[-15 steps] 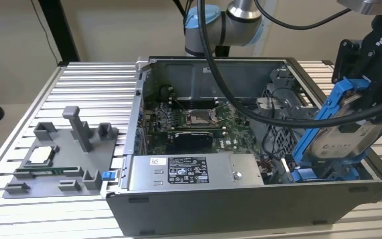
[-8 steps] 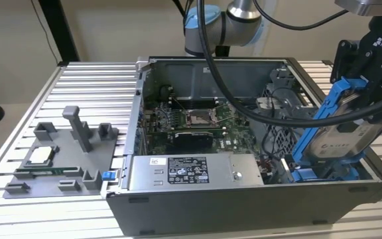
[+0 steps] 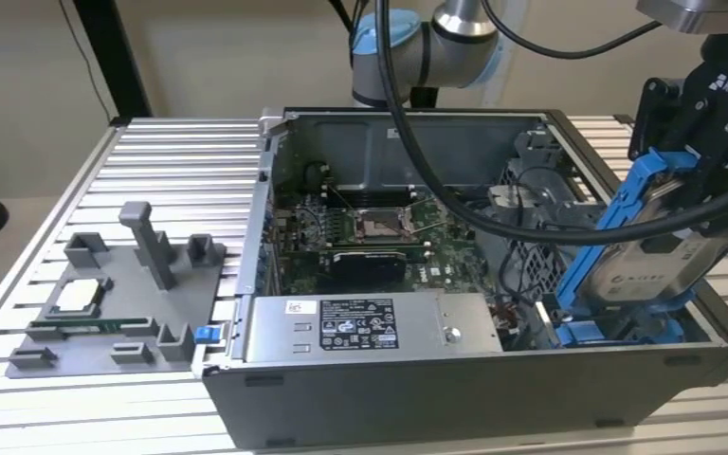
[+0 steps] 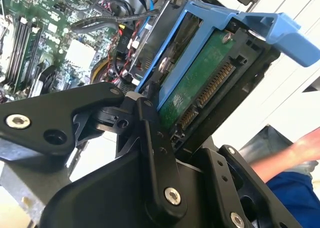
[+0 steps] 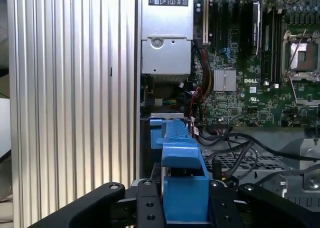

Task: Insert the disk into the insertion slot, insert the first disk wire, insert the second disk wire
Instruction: 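Insert the disk into the insertion slot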

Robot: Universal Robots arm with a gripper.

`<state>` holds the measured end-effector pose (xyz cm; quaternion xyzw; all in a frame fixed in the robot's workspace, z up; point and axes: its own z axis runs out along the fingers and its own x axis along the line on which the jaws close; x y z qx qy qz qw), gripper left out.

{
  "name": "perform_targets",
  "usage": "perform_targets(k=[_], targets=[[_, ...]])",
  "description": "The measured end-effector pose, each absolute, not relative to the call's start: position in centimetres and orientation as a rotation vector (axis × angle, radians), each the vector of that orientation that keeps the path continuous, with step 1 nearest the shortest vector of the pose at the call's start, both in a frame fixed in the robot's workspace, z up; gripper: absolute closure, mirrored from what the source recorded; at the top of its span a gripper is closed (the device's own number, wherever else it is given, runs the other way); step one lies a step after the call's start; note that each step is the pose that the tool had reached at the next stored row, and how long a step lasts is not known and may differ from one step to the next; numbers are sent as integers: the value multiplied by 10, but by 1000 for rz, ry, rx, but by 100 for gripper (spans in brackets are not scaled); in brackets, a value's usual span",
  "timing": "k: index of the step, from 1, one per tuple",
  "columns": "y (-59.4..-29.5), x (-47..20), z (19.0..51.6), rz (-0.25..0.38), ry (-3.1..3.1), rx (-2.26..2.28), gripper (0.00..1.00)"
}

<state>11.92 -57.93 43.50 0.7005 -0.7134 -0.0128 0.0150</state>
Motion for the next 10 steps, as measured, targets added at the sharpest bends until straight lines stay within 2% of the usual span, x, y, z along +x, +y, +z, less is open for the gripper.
perform_targets(k=[10], targets=[[-579,119,426,-41,-2221,2181,100]])
